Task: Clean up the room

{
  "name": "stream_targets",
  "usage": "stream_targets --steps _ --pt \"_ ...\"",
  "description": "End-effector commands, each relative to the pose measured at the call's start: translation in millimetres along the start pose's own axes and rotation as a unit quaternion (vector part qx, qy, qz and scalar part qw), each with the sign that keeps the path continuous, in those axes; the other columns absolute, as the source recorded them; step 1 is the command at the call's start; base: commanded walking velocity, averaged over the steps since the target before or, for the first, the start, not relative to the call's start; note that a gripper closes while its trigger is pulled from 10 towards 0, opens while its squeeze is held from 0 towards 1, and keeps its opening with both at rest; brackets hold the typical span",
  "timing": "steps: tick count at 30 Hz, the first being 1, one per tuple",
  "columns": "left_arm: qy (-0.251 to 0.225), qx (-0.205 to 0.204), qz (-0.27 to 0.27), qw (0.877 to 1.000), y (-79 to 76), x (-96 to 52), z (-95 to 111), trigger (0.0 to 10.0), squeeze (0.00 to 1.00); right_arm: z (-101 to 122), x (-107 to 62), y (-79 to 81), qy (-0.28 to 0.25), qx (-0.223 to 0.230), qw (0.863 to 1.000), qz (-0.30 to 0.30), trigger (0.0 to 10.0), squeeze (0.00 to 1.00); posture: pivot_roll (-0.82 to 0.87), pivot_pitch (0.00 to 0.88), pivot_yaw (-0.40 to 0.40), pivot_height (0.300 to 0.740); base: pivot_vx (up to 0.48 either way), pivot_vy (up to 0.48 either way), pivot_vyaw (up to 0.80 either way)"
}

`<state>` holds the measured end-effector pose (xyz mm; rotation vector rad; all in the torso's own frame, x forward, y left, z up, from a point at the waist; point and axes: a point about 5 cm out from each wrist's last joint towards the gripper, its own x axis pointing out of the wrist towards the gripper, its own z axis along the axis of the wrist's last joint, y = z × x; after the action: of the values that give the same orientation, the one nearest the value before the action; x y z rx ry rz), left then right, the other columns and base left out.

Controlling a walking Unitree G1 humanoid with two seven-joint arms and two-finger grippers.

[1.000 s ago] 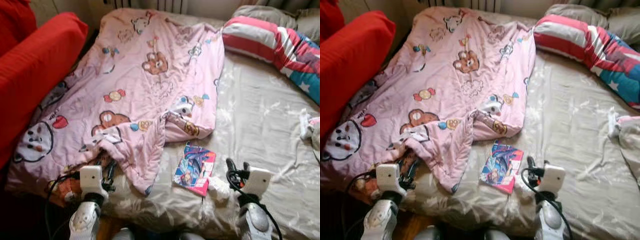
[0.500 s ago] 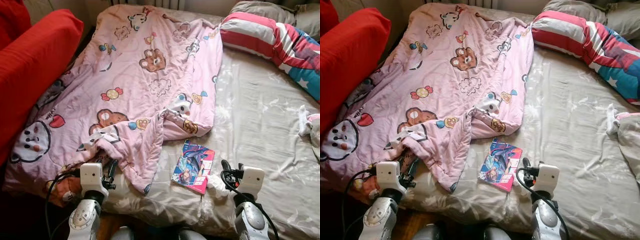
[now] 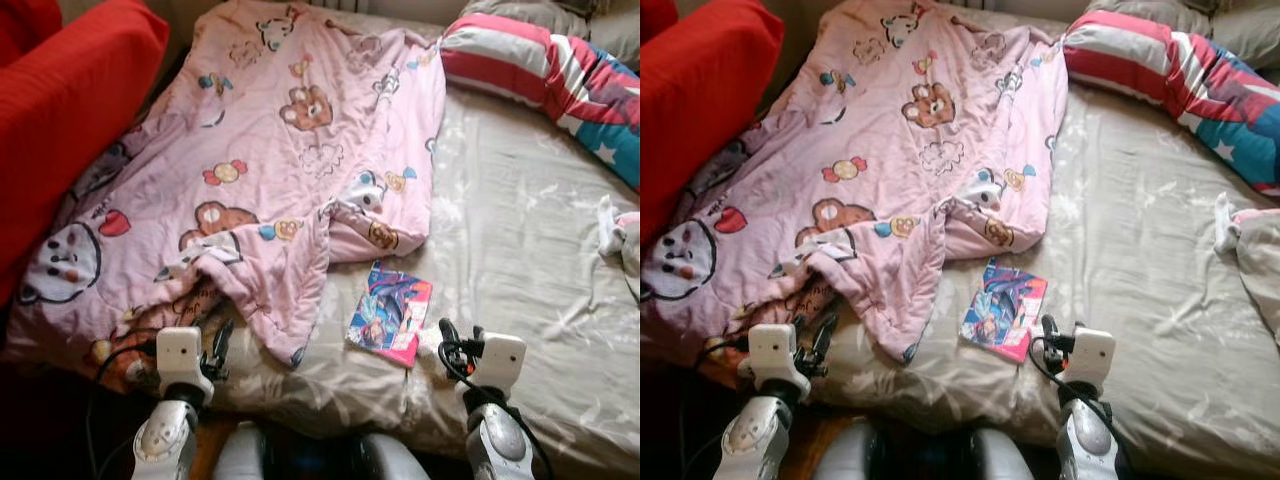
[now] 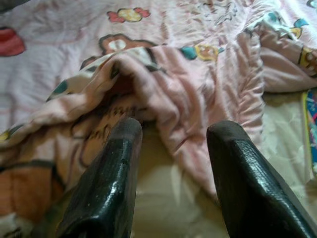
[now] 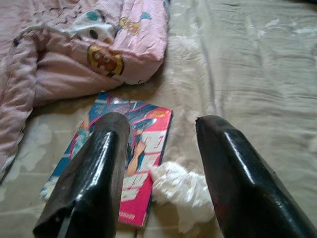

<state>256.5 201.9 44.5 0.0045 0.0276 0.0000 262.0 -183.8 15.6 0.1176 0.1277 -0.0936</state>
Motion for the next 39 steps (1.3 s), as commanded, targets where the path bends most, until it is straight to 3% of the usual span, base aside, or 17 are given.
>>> stream_targets --steps 1,9,20,39 --pt "0.013 -0.008 0.008 1.000 2.3 -5.6 -5 10.0 0.00 -5 -3.4 -2.7 0.013 -0.002 1.000 -0.001 10.0 0.00 0.12 0.253 -0.068 0.650 0.000 0.000 0.00" --pt "0.010 -0.010 0.005 1.000 -0.6 -1.5 -2 10.0 0.00 -7 -0.8 -1.2 0.025 0.005 1.000 -0.001 10.0 0.00 0.12 0.243 -0.068 0.650 0.000 0.000 0.00" --pt "0.007 -0.011 0.004 1.000 -0.5 0.8 -1 10.0 0.00 -8 1.4 0.2 0.027 0.018 0.999 -0.006 10.0 0.00 0.13 0.245 -0.066 0.650 0.000 0.000 -0.69" --pt "0.006 -0.012 -0.001 1.000 -4.0 5.2 2 10.0 0.00 -7 2.2 0.4 0.018 -0.002 1.000 -0.002 10.0 0.00 0.13 0.258 -0.062 0.650 0.000 0.000 0.07"
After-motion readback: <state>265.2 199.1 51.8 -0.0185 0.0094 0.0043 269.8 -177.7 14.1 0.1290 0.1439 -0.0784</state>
